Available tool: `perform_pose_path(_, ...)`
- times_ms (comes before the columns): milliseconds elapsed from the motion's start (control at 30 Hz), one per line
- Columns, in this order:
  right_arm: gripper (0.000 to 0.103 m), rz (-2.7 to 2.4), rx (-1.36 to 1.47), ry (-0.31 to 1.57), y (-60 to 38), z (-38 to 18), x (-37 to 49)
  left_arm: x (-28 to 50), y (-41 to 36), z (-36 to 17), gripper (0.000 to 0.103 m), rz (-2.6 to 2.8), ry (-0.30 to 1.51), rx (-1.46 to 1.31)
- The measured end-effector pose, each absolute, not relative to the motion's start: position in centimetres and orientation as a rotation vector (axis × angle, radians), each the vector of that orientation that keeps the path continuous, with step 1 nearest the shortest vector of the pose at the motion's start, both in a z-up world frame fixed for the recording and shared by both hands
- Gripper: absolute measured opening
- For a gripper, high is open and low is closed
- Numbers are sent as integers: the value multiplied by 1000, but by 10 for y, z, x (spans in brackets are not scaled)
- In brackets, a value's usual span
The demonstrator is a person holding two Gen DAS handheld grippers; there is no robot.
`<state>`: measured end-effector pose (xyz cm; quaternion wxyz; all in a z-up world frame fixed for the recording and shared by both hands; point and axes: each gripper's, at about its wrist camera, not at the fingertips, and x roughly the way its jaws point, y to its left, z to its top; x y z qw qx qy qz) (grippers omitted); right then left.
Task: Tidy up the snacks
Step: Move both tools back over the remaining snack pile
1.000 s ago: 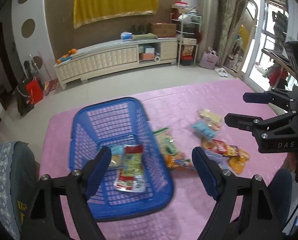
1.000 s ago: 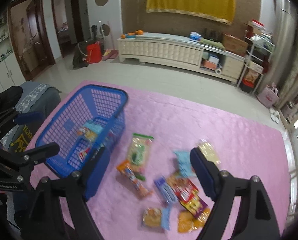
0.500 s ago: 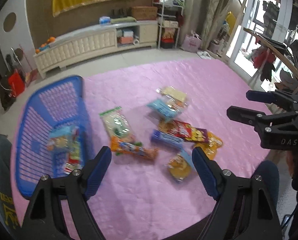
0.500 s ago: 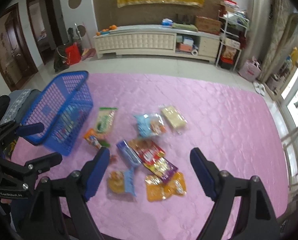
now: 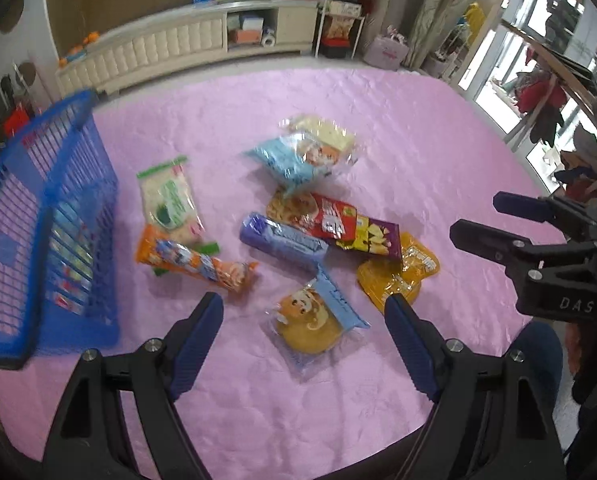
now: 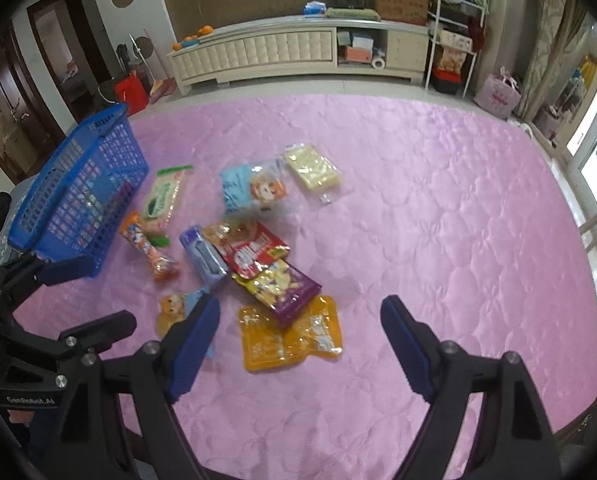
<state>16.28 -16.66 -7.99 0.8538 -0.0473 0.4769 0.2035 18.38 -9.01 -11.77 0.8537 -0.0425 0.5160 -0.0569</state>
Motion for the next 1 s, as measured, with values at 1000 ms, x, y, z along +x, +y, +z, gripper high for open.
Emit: perform_pose_path(1000,86,455,-76,1101,-189,-135,181,222,-110,-201,87,-35,1317,-158)
